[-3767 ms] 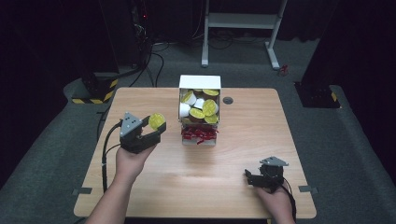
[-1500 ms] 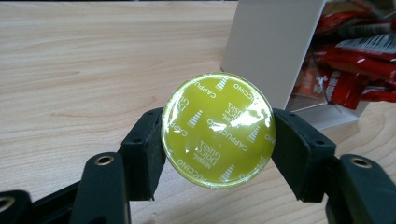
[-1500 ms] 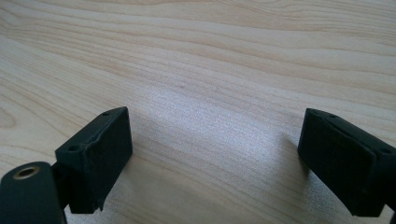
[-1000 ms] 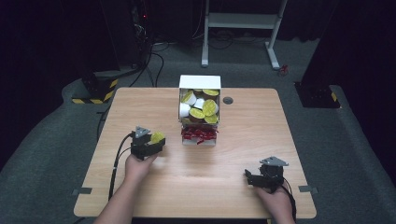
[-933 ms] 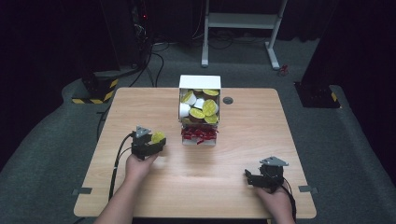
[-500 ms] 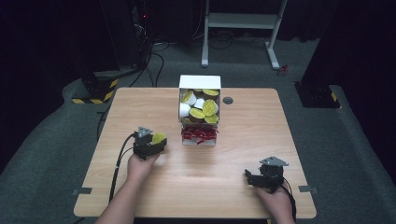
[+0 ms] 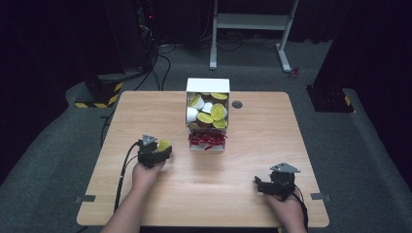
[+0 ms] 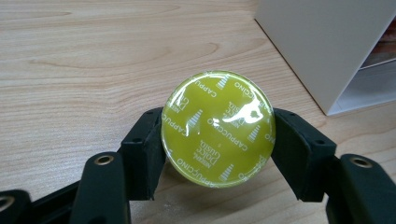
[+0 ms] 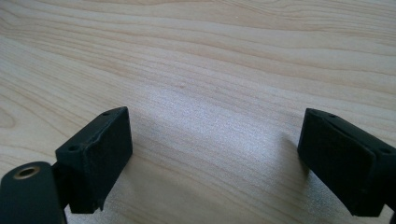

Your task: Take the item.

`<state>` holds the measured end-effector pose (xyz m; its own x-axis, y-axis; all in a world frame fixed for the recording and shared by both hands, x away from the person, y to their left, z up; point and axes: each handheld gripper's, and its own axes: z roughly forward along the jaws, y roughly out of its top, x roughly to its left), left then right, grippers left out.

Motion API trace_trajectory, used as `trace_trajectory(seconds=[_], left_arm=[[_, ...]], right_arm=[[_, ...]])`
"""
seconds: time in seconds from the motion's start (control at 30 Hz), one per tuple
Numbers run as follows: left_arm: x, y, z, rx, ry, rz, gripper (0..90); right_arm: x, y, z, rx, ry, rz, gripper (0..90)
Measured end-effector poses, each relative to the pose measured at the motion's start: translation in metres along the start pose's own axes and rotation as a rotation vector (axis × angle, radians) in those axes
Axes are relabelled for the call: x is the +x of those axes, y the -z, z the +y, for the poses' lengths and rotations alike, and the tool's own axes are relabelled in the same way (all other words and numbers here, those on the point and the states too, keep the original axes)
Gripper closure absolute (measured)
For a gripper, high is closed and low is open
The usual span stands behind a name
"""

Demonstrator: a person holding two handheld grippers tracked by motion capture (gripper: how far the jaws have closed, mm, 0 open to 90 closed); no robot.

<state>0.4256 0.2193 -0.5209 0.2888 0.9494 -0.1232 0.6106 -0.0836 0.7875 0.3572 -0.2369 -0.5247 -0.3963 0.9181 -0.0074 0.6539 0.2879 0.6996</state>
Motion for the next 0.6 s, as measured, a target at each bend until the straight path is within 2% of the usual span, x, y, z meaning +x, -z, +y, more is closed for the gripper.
trace_trajectory(seconds=[0.4,0.6], left_arm=[[-0.0031,-0.0012,-0.0001,-0.007,-0.015,0.024,37.8],[-0.0035,-0.0009,0.0002,-0.003,0.004,0.028,29.1]], right_arm=[[0.0004,0.0002,-0.0001,0.001,-0.006,-0.002,10.3],[0.0004,0.0002,-0.0001,0.001,-0.006,-0.003,10.3]])
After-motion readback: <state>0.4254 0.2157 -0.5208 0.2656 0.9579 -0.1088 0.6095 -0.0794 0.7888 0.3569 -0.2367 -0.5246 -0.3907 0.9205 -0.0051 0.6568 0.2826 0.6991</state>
